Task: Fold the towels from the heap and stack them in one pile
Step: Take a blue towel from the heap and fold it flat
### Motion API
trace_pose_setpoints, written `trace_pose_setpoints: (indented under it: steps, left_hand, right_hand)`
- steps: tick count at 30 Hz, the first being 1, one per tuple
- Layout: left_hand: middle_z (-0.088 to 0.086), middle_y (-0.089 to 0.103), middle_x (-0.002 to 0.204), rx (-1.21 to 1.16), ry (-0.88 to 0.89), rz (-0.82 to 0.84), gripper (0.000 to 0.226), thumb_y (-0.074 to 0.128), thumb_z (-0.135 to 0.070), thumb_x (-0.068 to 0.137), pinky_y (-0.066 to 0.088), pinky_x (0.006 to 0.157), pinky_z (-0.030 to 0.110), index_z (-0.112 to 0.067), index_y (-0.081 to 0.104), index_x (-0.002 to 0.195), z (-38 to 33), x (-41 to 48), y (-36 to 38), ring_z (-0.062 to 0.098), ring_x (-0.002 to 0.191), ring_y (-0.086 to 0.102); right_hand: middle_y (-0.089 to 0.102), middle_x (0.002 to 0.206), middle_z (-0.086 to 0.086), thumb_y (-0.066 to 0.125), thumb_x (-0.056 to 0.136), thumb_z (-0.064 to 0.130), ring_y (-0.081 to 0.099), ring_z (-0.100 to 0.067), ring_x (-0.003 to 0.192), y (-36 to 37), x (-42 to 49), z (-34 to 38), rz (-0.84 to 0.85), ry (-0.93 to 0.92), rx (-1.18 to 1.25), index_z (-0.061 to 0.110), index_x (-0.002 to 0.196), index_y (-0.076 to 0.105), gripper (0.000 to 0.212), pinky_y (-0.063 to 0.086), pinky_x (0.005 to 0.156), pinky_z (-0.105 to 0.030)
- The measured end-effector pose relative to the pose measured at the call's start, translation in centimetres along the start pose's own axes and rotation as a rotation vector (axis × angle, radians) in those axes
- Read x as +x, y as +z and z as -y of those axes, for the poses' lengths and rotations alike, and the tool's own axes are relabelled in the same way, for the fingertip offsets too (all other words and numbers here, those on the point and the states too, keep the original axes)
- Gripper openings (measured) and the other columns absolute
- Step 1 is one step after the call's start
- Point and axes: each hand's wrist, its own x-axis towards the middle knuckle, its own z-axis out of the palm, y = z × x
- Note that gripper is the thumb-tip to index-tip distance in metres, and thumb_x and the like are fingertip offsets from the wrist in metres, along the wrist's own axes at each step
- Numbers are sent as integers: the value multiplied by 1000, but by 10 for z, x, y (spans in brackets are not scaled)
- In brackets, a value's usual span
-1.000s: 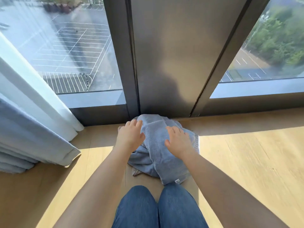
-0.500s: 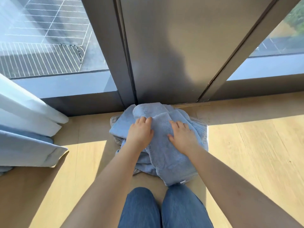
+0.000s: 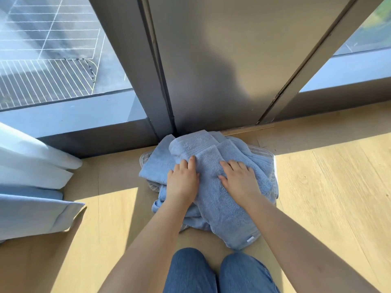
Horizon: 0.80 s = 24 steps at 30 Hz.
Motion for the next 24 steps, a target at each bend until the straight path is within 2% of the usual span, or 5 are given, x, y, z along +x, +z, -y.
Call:
trace_pose_setpoints:
  steps: [3, 7, 10, 12, 24]
  left_hand:
    - [11, 48, 123, 6, -7, 47, 53, 38, -30, 97, 38, 84, 37, -10, 24, 143, 2, -1, 4, 30, 108, 50]
    - [10, 63, 80, 110, 42, -80, 43, 50, -30, 83, 44, 56, 33, -4, 62, 115, 1, -1, 7, 26, 62, 60]
    - [10, 47, 122, 76, -38, 128, 51, 24, -30, 99, 36, 91, 41, -8, 20, 145, -5, -1, 8, 28, 105, 50]
    - [9, 39, 131, 137, -56, 120, 51, 19, -28, 101, 29, 98, 41, -10, 6, 147, -8, 0, 13, 28, 115, 42]
    - [9, 34, 137, 131, -245, 186, 51, 20, -20, 100, 26, 103, 44, -14, 3, 148, -34, 6, 15, 27, 123, 37]
  right_hand:
    - [35, 142, 1, 32, 98, 36, 33, -20, 131, 2, 0, 3, 4, 9, 0, 21, 144, 22, 49, 28, 105, -37]
    - [35, 143, -1, 33, 98, 35, 33, -21, 132, 0, -2, 4, 11, 15, 34, 20, 144, 23, 50, 27, 107, -37]
    - [32, 146, -2, 34, 98, 34, 30, -21, 134, -2, -6, 2, 40, 5, 91, 19, 145, 22, 51, 25, 109, -36]
    - [28, 148, 0, 34, 98, 34, 26, -19, 137, -2, -9, -1, 65, -10, 101, 20, 146, 18, 52, 22, 110, -35]
    - [25, 147, -5, 53, 91, 31, 26, -20, 136, -2, -3, -29, 117, 44, 406, 6, 139, 31, 58, 25, 109, -27]
